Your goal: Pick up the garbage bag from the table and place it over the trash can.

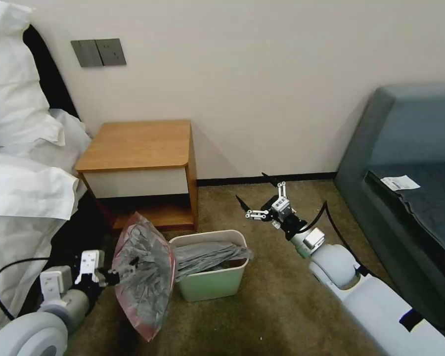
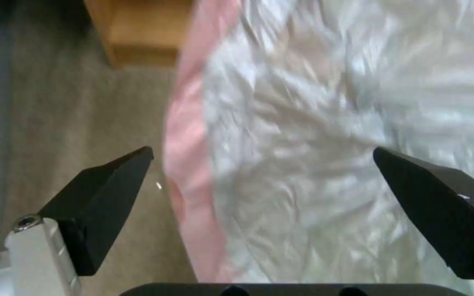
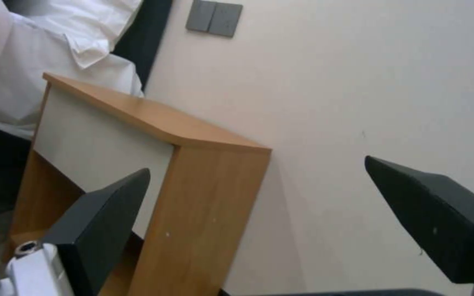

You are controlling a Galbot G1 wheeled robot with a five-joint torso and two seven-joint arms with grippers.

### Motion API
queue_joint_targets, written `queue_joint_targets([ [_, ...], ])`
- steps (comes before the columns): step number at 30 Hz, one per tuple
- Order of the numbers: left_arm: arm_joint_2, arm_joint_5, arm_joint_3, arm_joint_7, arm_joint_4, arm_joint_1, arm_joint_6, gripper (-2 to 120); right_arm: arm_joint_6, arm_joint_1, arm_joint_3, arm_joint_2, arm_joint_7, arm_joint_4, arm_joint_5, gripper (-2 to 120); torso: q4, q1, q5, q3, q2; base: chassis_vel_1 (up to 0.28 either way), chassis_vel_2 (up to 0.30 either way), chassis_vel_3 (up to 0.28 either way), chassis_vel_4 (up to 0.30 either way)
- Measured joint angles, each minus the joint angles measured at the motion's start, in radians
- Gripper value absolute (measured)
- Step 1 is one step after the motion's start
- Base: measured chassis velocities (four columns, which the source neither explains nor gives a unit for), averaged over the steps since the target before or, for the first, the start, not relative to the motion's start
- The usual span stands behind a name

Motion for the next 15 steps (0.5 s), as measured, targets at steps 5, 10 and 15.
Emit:
queue_joint_targets([
  [5, -0.045, 0.021, 0.015, 0.05, 0.035, -0.051, 0.038, 100, 0.0, 0.001, -0.006, 0.012, -0.004, -0.002, -0.003, 100, 0.0, 0.0, -0.0001, 0.0, 0.0, 0.0, 0.0, 0.0, 0.0],
  [10, -0.077, 0.03, 0.025, 0.069, 0.079, -0.103, 0.04, 100, 0.001, -0.01, 0.0, 0.012, -0.005, 0.006, -0.004, 100, -0.0001, 0.0, -0.0001, 0.0, 0.0, 0.0, 0.0, 0.0, 0.0],
  [15, -0.111, 0.036, 0.051, 0.089, 0.147, -0.158, 0.04, 100, 0.002, -0.024, 0.014, 0.004, 0.009, 0.011, -0.002, 100, -0.0002, 0.0, 0.0, 0.0, 0.0, 0.0, 0.0, 0.0, 0.0],
])
